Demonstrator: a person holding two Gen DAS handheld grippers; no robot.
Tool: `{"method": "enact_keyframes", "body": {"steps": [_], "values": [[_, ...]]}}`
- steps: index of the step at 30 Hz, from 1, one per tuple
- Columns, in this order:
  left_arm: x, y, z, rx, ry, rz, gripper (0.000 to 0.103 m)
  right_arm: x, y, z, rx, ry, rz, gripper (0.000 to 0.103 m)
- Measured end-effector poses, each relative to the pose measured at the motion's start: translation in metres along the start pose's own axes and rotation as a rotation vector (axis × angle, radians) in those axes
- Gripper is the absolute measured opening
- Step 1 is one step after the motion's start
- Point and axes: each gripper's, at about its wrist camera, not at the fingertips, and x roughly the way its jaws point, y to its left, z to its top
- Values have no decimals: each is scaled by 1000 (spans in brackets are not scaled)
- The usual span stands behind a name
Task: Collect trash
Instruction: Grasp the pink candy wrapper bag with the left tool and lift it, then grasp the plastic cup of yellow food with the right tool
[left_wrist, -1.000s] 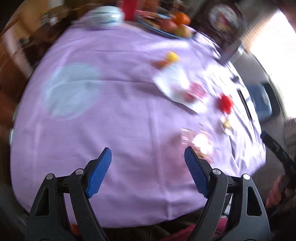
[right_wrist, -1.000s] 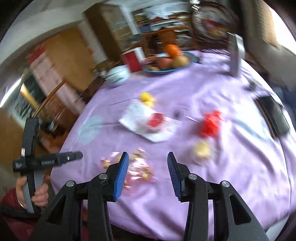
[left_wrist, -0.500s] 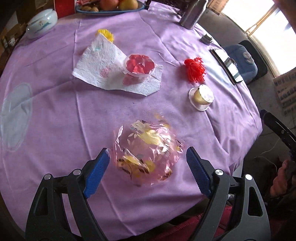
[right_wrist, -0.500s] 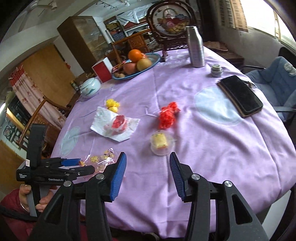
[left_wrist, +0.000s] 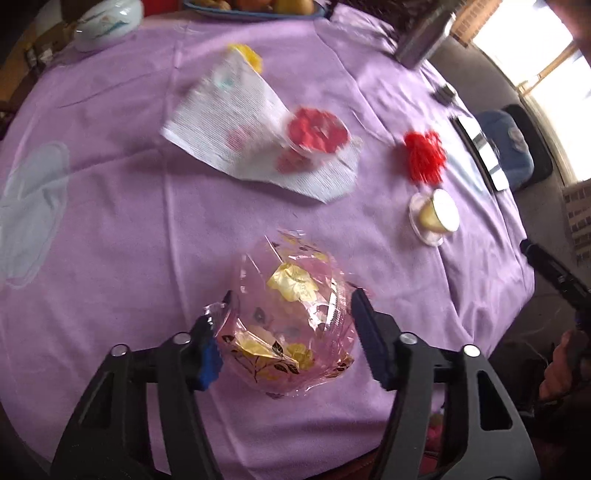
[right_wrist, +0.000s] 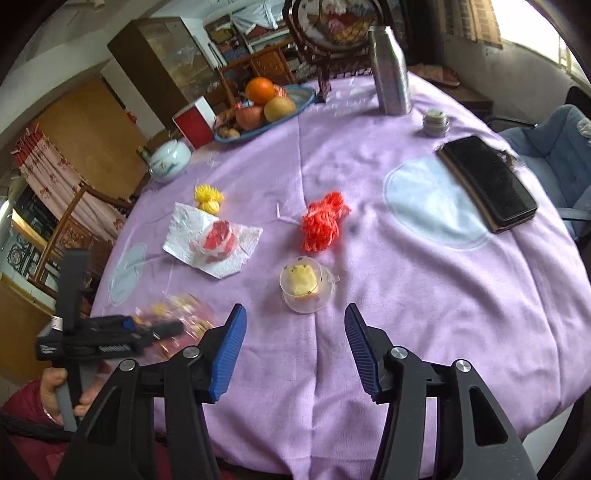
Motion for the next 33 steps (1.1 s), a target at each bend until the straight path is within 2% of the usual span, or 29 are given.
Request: {"method": "enact_keyframes", "body": {"steps": [6,12,18,33], "values": [[-29,33,3,-117,-73,46,58,38,0,12,-20,67,4,55],[-40,56,0,-194,-90,89,58,61,10,23,-58,93,7,56],[-44,61,-2,-212,-100,109,58,74,9,29,-83,99,-34,63],[-45,64,2,-237,-90,135,58,101,17,28,-168,142,-71,63]]}}
